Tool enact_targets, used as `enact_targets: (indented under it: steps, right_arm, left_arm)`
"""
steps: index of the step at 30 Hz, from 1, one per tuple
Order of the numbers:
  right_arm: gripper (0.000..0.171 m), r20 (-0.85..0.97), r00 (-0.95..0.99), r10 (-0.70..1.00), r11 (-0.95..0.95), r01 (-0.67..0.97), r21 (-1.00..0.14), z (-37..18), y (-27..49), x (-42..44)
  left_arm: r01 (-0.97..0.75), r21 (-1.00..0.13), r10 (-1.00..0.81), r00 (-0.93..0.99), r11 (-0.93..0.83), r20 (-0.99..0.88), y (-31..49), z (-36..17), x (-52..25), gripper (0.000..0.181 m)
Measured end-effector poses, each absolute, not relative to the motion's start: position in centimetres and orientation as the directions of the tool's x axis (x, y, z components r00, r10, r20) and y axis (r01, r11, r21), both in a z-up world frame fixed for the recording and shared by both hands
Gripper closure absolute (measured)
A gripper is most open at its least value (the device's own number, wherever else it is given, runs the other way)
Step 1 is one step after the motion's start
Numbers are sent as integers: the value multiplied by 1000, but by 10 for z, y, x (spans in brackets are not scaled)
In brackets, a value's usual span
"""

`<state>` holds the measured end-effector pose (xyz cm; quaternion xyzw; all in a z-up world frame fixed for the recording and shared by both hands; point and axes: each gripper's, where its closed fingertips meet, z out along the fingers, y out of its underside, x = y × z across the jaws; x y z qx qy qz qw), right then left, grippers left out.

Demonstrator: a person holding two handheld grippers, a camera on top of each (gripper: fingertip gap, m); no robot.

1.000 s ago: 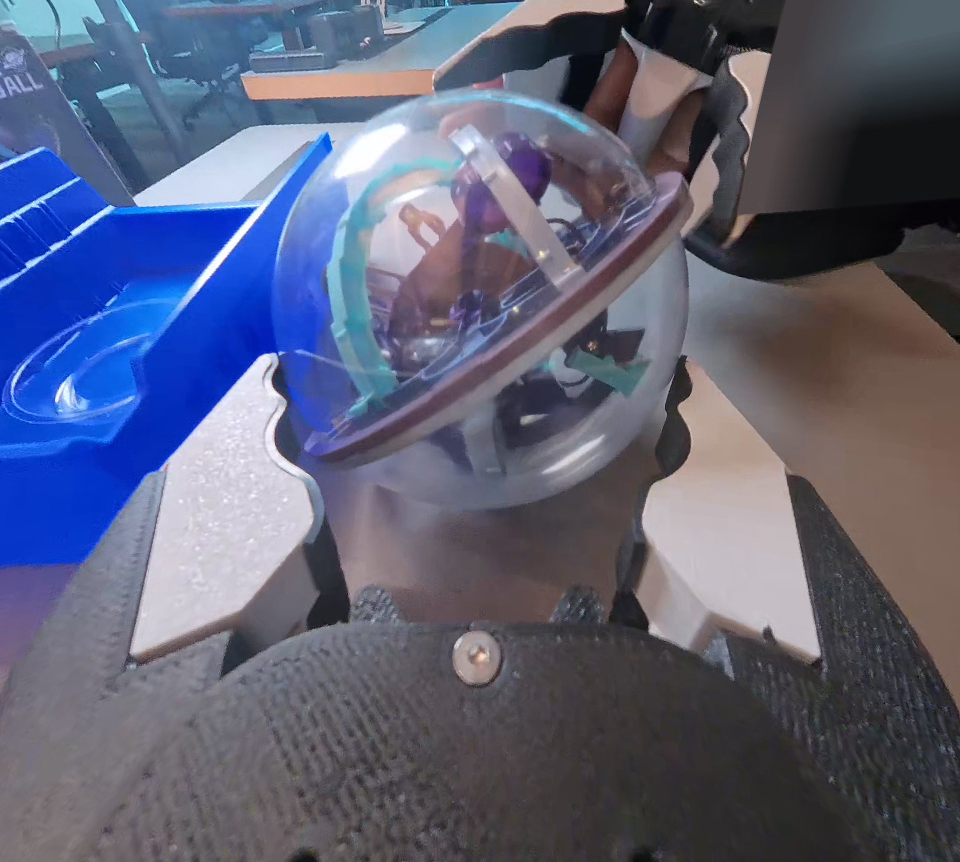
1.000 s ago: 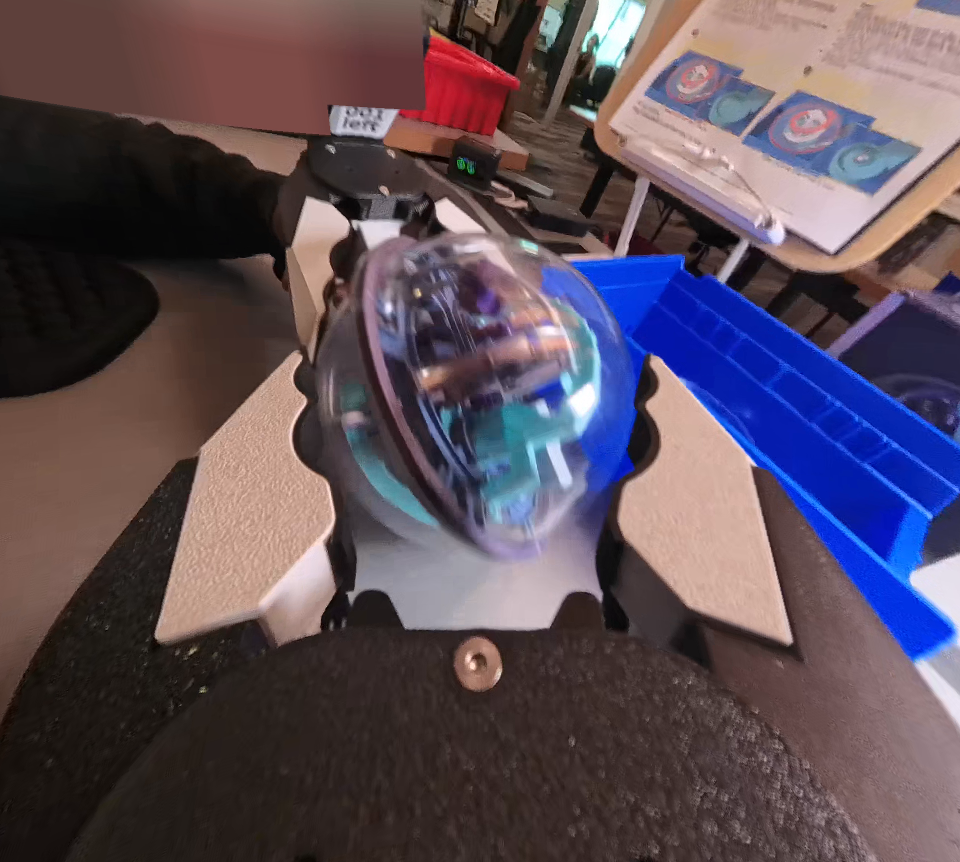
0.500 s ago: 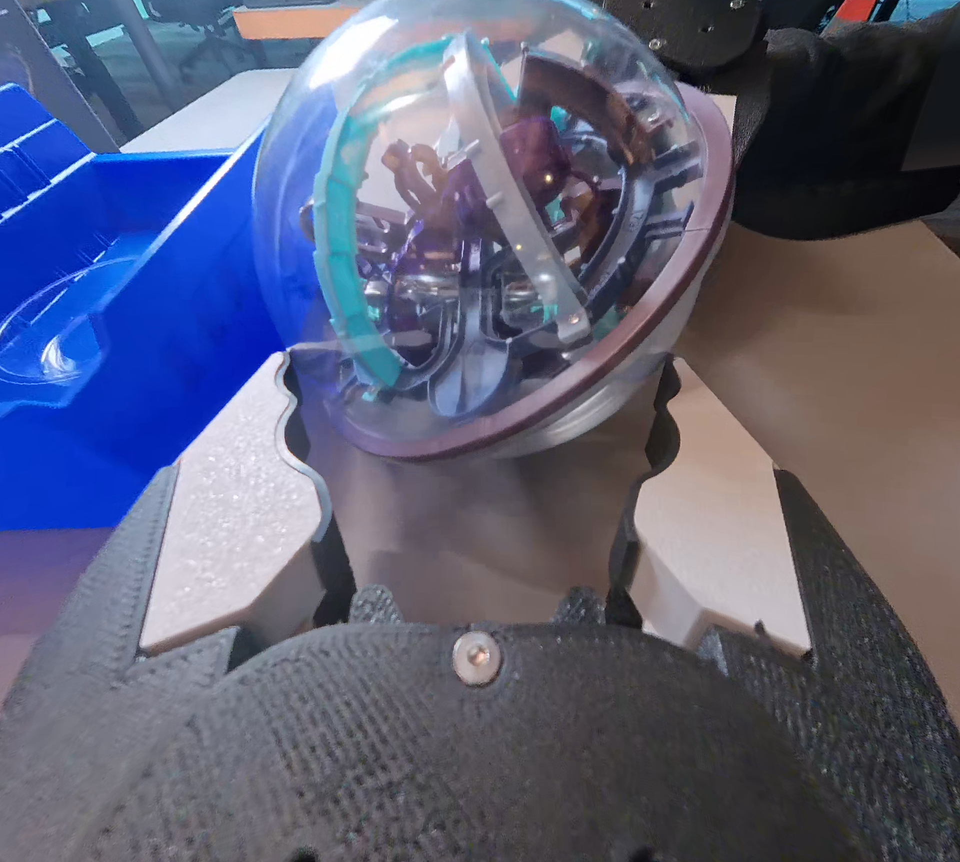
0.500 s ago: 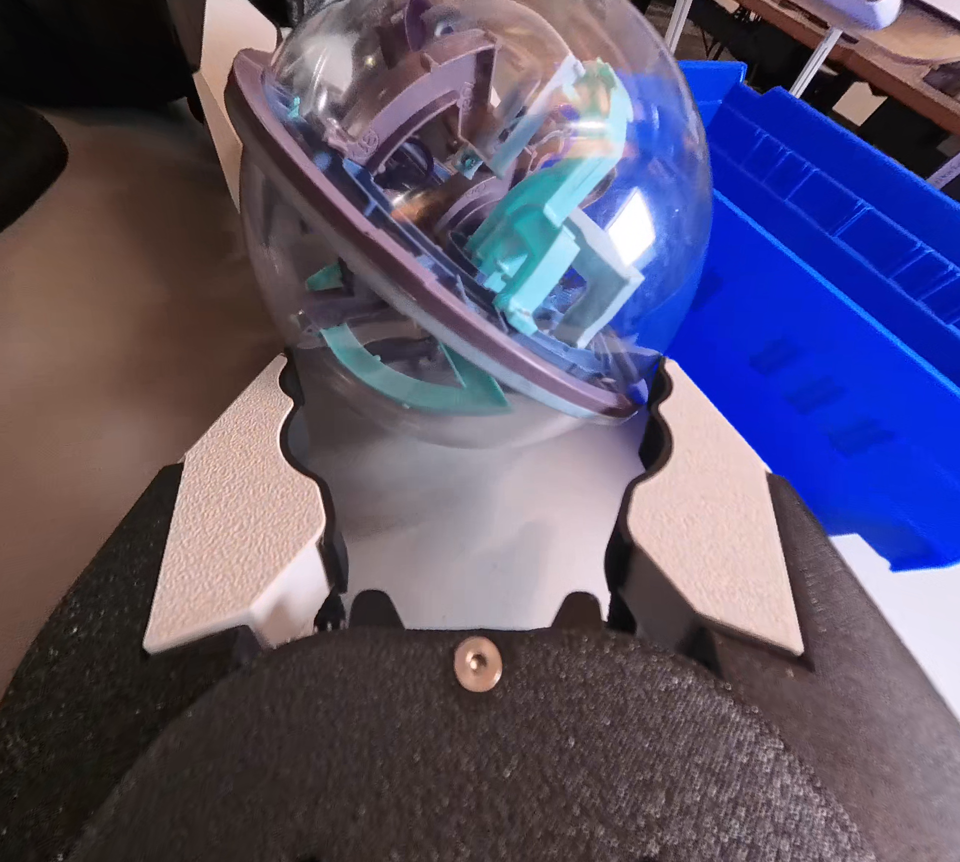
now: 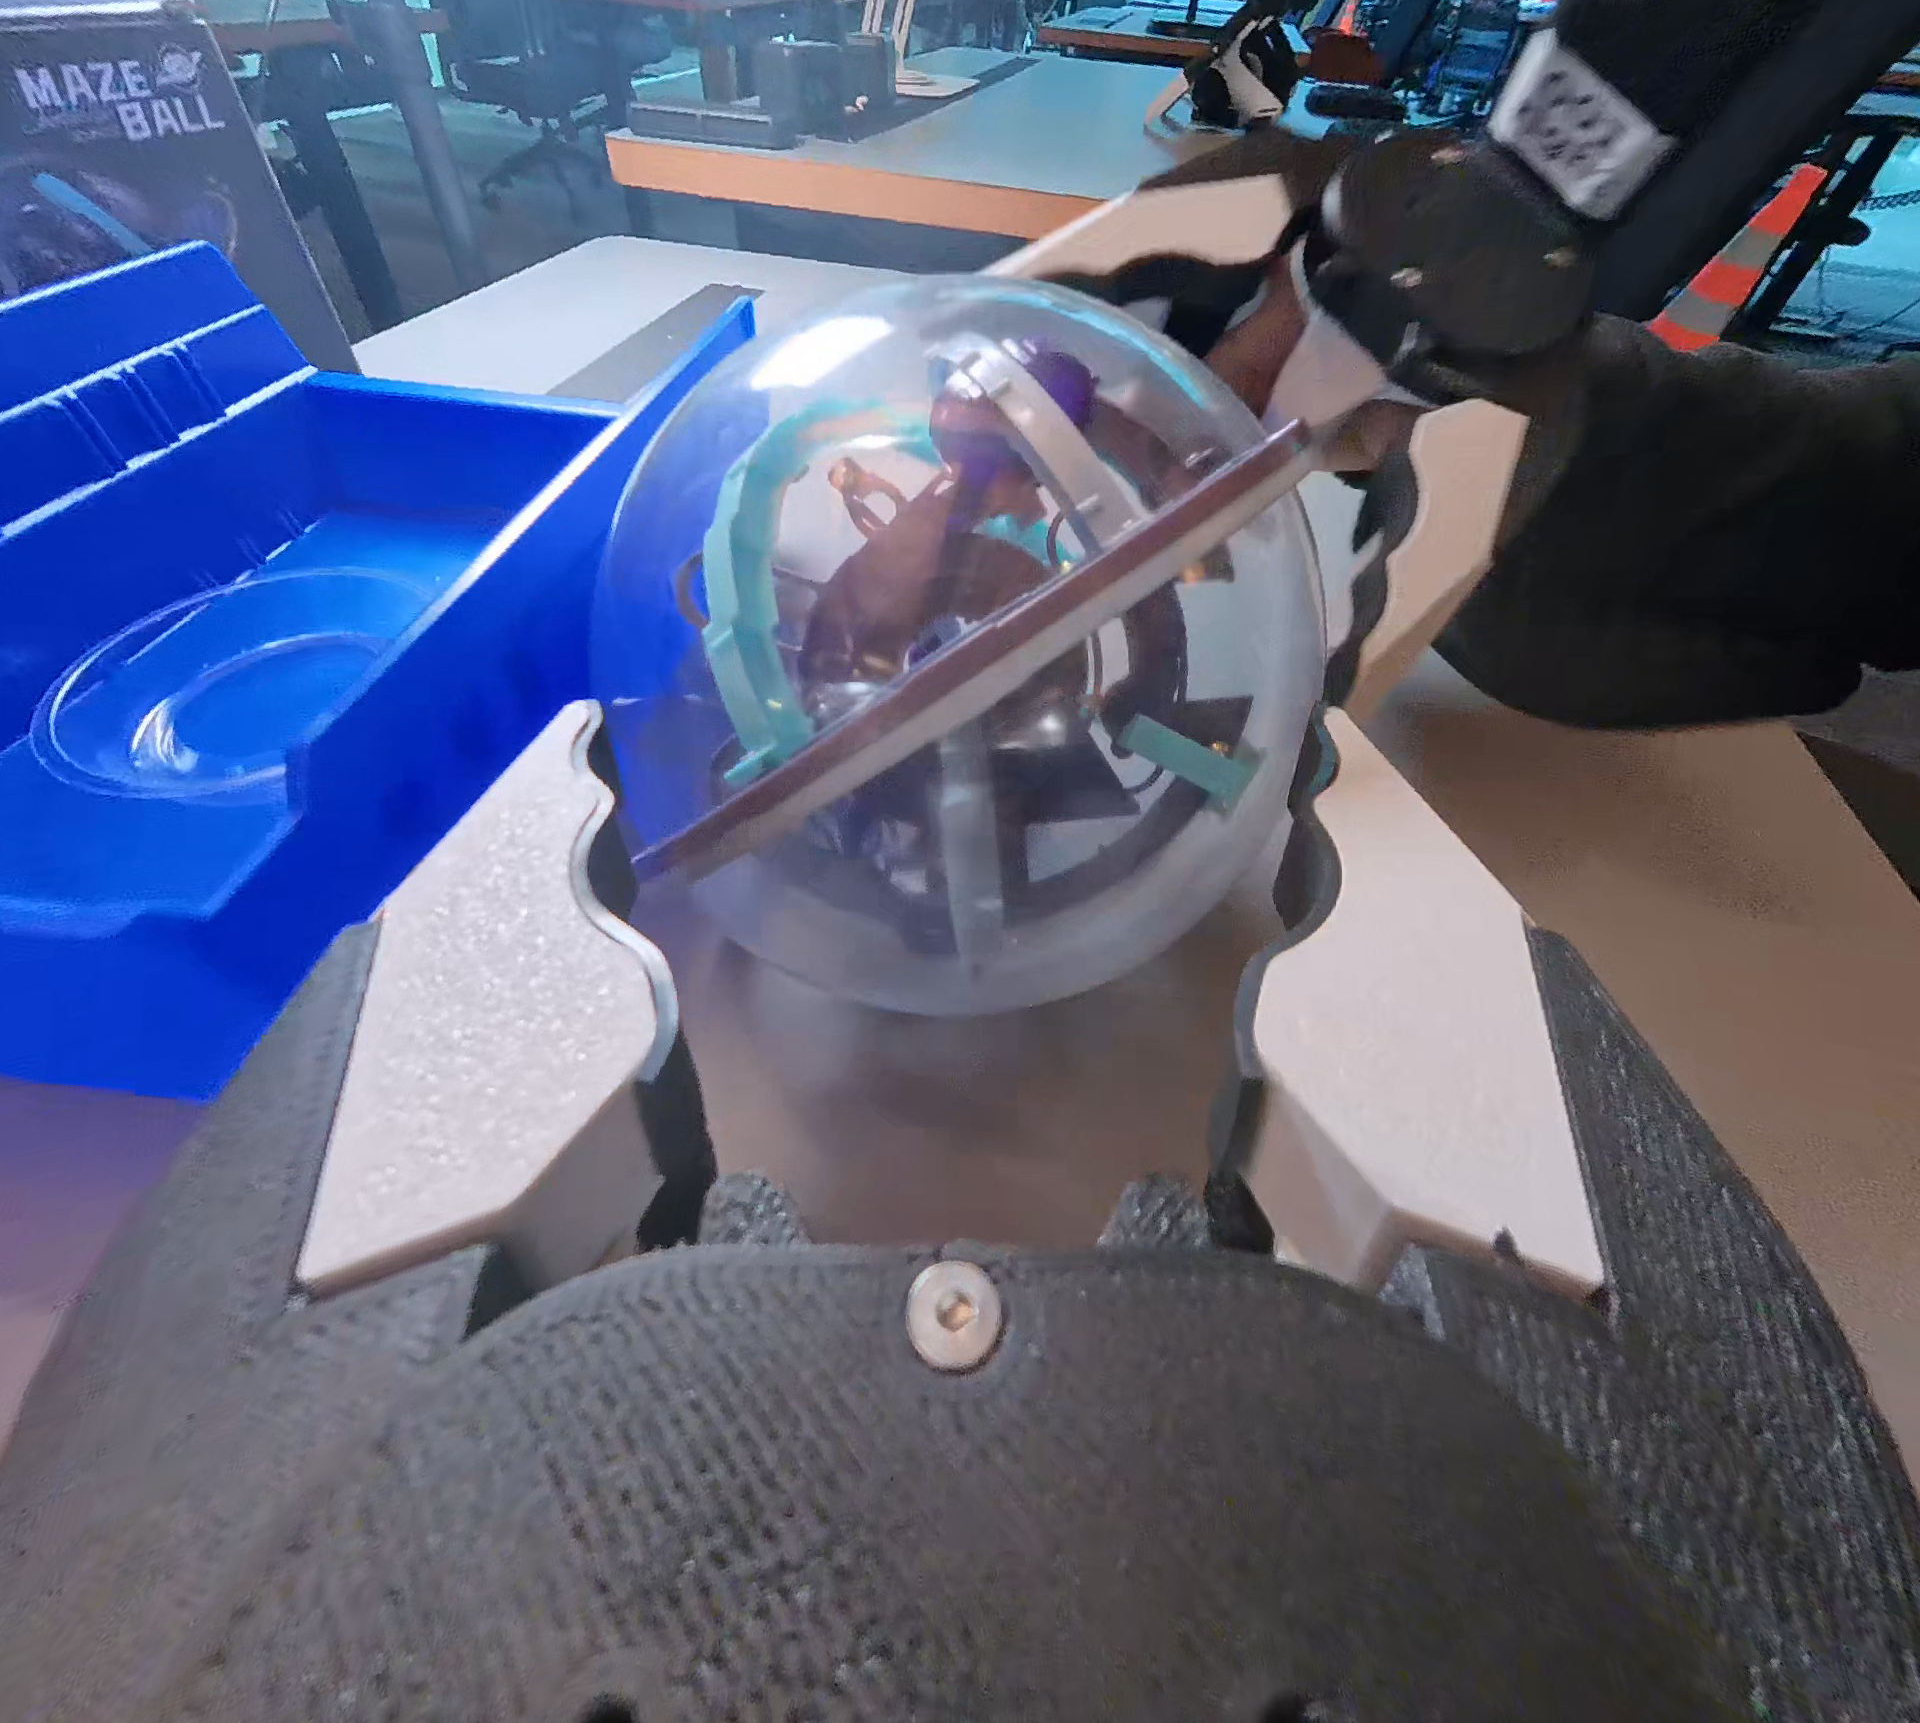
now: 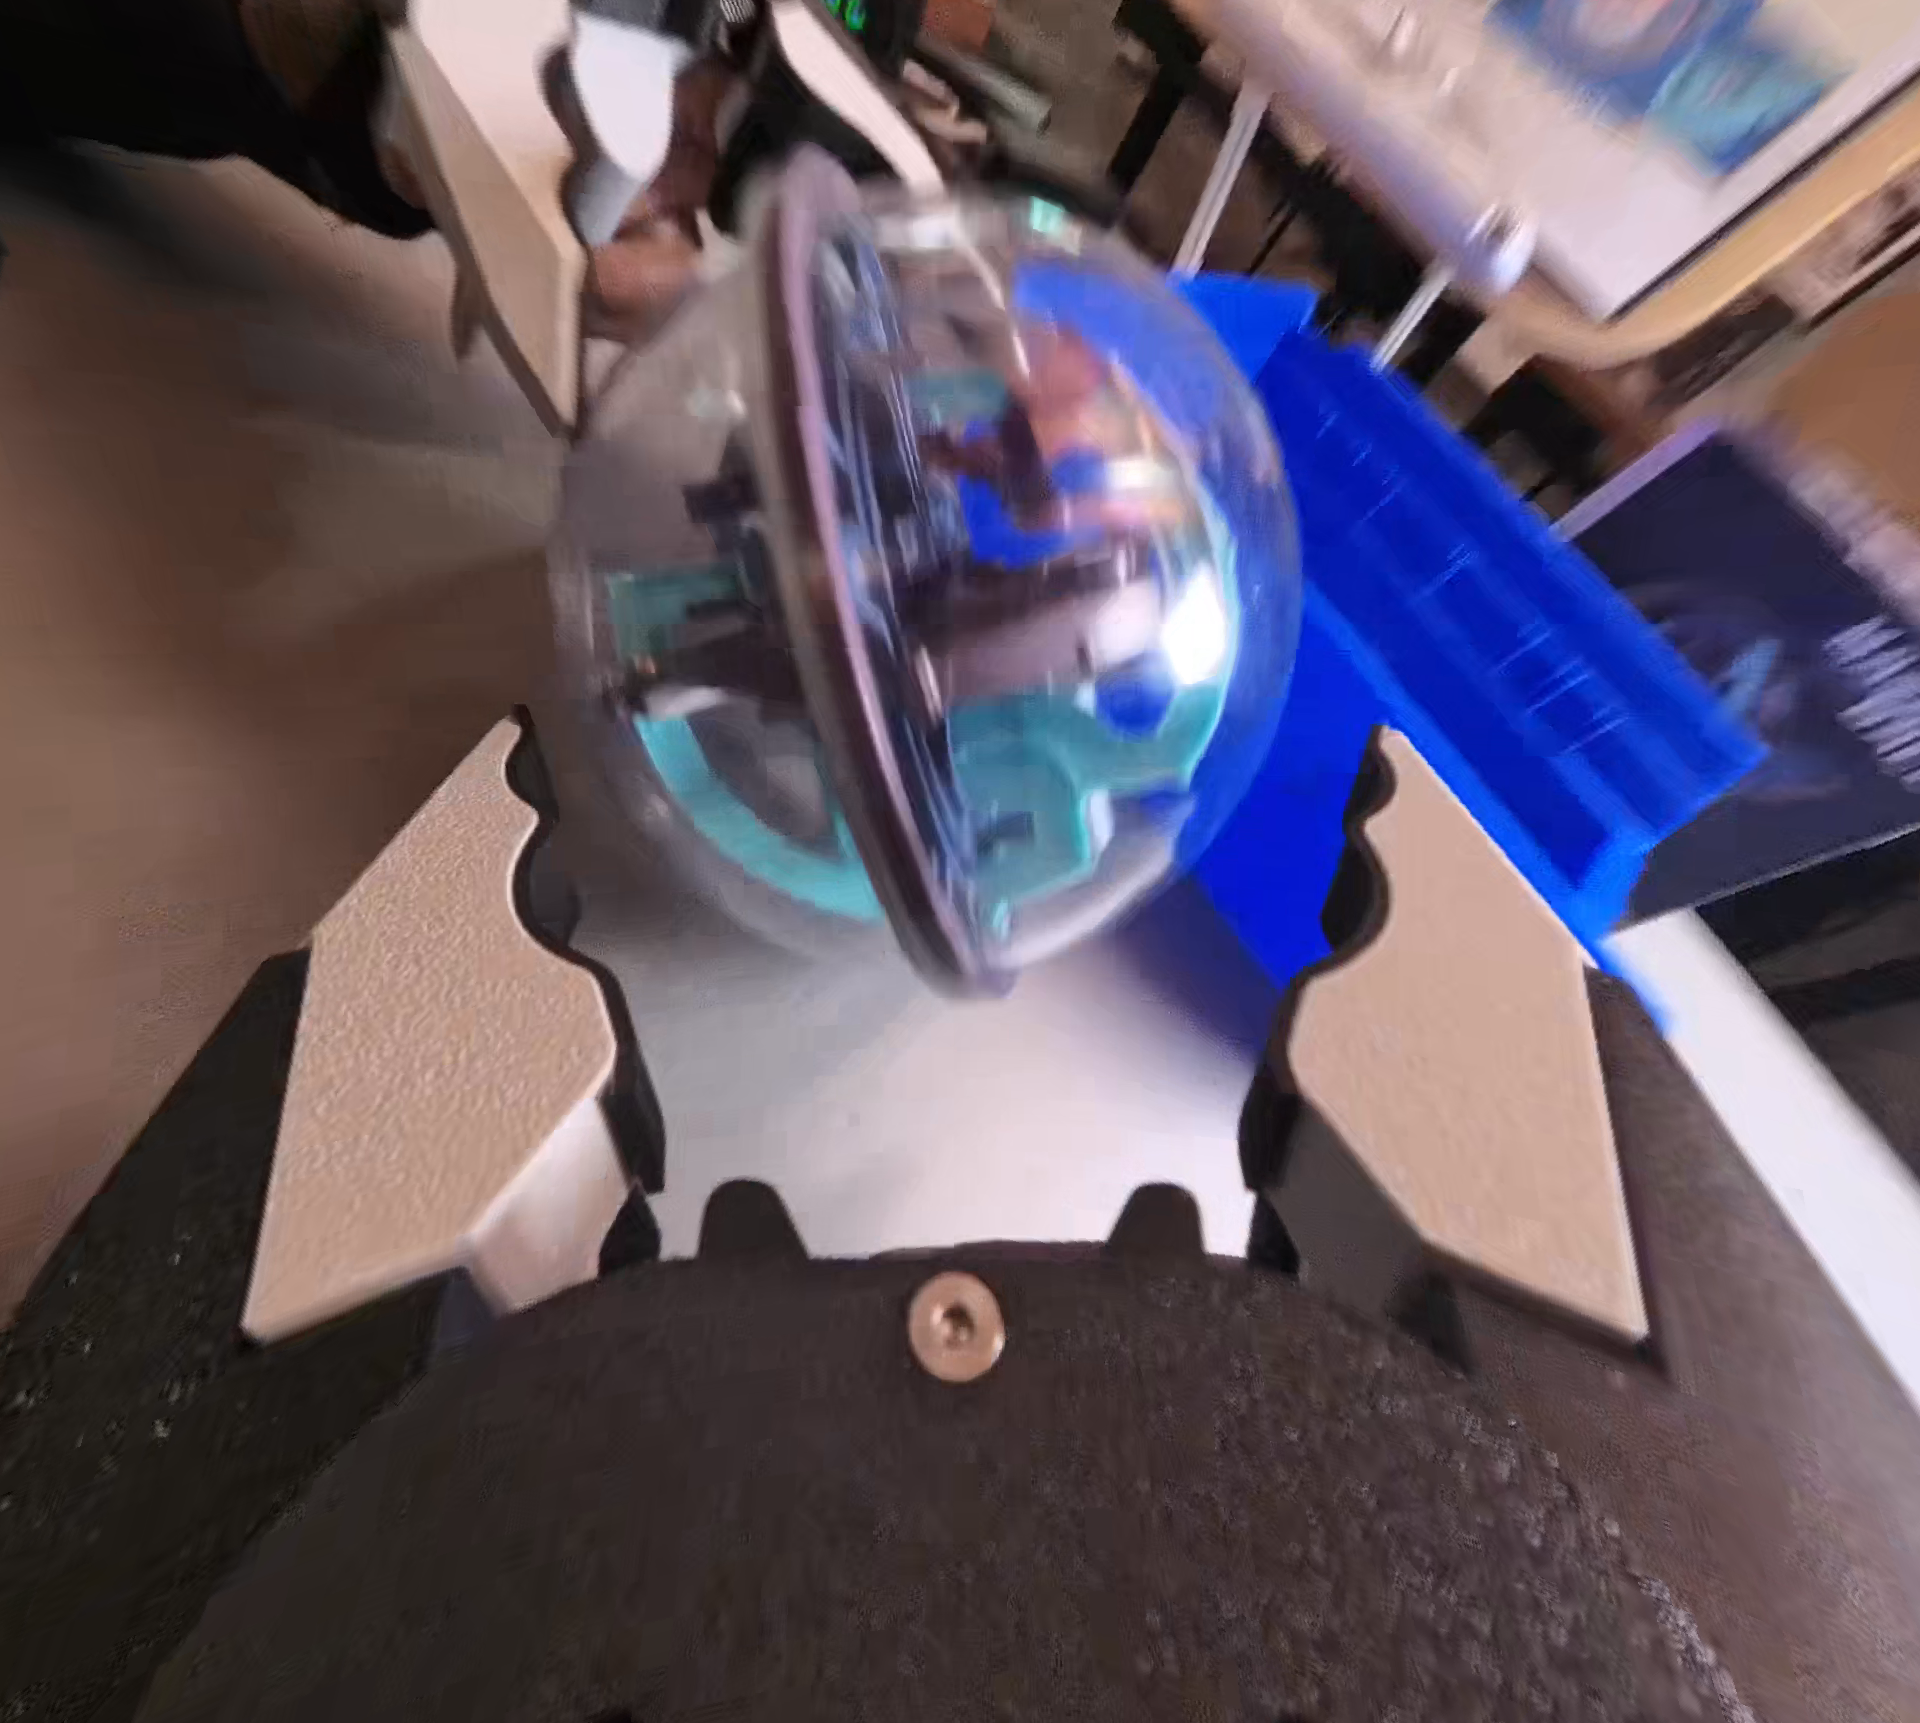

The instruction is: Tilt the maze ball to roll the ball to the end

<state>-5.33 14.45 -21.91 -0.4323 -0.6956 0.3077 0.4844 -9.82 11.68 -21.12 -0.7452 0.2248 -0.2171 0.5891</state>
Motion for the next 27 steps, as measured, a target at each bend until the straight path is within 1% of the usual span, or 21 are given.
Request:
enact_targets:
  steps: [2,4,5,8,10,14,17,20,22,27]
  right_arm:
    - [26,511,-132,849,527,266,-807,-204,137,-56]
    - [29,563,-115,819,569,292,-768,-209,137,-60]
    - [28,574,-93,814,572,303,-762,-212,143,-61]
    - [27,481,-81,873,481,299,-824,-215,157,-56]
    - [28,421,-90,903,428,276,-860,-216,163,-52]
    - [30,310,-99,945,325,215,-921,-212,170,-49]
    - [32,213,-129,969,233,172,-957,-210,167,-50]
    - [29,159,-139,977,180,157,-971,-216,165,-52]
    - [28,147,-143,979,171,176,-969,-221,163,-53]
    - [26,128,-159,979,160,211,-964,-231,156,-57]
  left_arm:
    - [-90,-976,-584,811,-200,45,125,-206,-91,55]
    - [-105,-976,-580,814,-189,25,133,-200,-81,57]
    - [-112,-977,-585,811,-180,15,135,-197,-76,56]
    - [-130,-982,-631,776,-139,-13,133,-190,-68,52]
    - [-110,-988,-662,749,-110,-10,130,-189,-73,49]
    - [-132,-974,-671,741,-185,27,139,-224,-88,45]
    - [-185,-967,-672,740,-174,-20,145,-236,-80,44]
    - [-209,-966,-657,752,-152,-59,148,-231,-77,43]
    - [-212,-969,-645,760,-128,-81,145,-224,-78,44]
    - [-184,-964,-640,768,-190,-20,137,-215,-80,43]
